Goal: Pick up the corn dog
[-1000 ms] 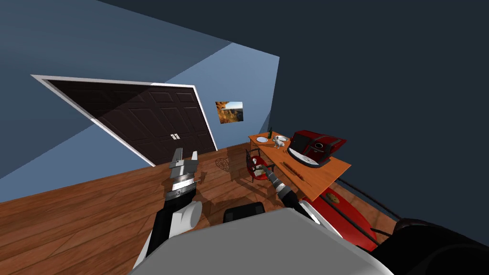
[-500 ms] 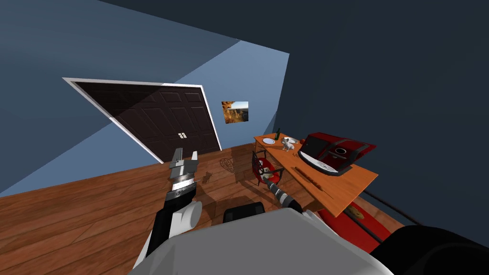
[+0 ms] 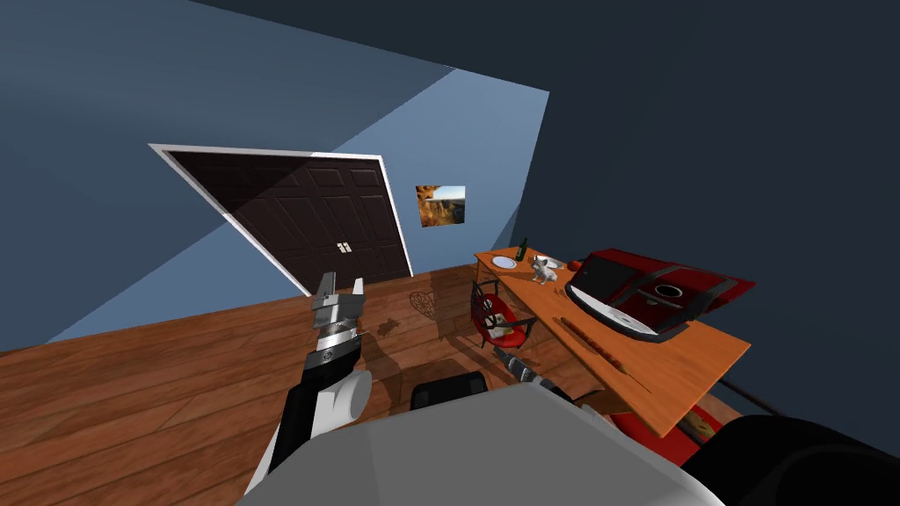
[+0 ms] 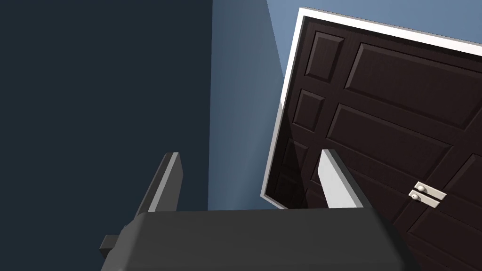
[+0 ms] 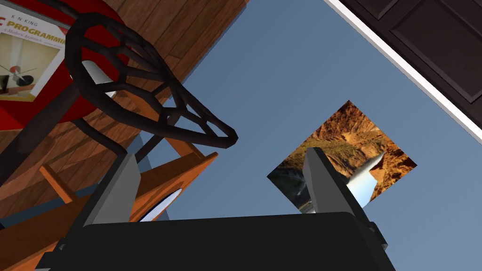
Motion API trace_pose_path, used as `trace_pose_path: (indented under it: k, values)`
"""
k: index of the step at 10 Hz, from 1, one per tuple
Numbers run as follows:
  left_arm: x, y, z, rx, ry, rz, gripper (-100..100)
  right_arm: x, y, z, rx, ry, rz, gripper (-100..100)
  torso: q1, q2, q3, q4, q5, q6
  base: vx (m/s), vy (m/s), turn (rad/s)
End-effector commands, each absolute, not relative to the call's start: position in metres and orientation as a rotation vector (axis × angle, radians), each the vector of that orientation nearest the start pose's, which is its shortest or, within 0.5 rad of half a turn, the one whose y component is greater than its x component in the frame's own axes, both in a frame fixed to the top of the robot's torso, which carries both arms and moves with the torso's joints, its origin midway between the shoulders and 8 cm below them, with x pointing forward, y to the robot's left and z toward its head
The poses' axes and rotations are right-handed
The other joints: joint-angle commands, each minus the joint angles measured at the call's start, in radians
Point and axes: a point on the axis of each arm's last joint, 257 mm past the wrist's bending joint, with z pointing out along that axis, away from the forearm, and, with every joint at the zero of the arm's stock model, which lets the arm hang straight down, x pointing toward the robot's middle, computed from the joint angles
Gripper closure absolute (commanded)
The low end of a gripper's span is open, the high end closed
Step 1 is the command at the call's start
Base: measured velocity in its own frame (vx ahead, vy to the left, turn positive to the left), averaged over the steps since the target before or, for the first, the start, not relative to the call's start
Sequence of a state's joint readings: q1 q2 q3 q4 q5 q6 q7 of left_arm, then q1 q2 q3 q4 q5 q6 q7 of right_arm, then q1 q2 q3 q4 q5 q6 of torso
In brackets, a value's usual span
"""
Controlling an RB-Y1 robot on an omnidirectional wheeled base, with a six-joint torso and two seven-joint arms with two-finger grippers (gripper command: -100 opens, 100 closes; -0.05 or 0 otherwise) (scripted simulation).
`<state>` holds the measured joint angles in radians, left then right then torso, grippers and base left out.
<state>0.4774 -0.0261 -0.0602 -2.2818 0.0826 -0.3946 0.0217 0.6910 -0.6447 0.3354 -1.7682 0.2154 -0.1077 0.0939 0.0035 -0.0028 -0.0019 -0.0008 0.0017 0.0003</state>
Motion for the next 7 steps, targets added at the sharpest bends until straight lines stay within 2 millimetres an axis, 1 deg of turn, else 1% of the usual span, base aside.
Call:
trace_pose_path:
  k: [1, 2, 3, 4, 5, 6, 7]
  values:
    - [0.364, 0.269, 0.012, -0.811, 0.595, -1.427, 0, 0.211, -0.296, -0.452, 0.659, 2.223, 0.598, -100, 0.000, 0.000, 0.000, 0.000, 0.000, 0.000, 0.093, 0.049, 0.128]
    - [0.364, 0.269, 0.012, -0.811, 0.595, -1.427, 0, 0.209, -0.299, -0.454, 0.656, 2.229, 0.590, -100, 0.000, 0.000, 0.000, 0.000, 0.000, 0.000, 0.081, 0.036, 0.083]
    - [0.364, 0.269, 0.012, -0.811, 0.595, -1.427, 0, 0.182, -0.317, -0.472, 0.637, 2.311, 0.523, -100, -0.001, 0.001, 0.001, 0.000, 0.000, 0.000, 0.093, 0.021, 0.129]
    - [0.364, 0.269, 0.012, -0.810, 0.595, -1.427, 0, 0.178, -0.322, -0.476, 0.639, 2.322, 0.509, -100, -0.002, 0.001, 0.000, 0.000, 0.000, 0.000, 0.081, -0.008, 0.065]
    - [0.364, 0.269, 0.012, -0.810, 0.595, -1.427, 0, 0.147, -0.344, -0.495, 0.627, 2.406, 0.429, -100, -0.004, 0.001, 0.001, 0.000, -0.001, 0.000, 0.103, -0.014, 0.118]
    - [0.364, 0.269, 0.012, -0.810, 0.595, -1.427, 0, 0.147, -0.346, -0.495, 0.619, 2.410, 0.423, -100, -0.004, 0.001, 0.000, 0.000, -0.001, 0.000, 0.078, -0.004, 0.060]
    - [0.364, 0.269, 0.012, -0.810, 0.595, -1.427, 0, 0.115, -0.369, -0.510, 0.604, 2.489, 0.343, -100, -0.004, 0.001, 0.001, 0.000, -0.001, 0.000, 0.090, -0.005, 0.123]
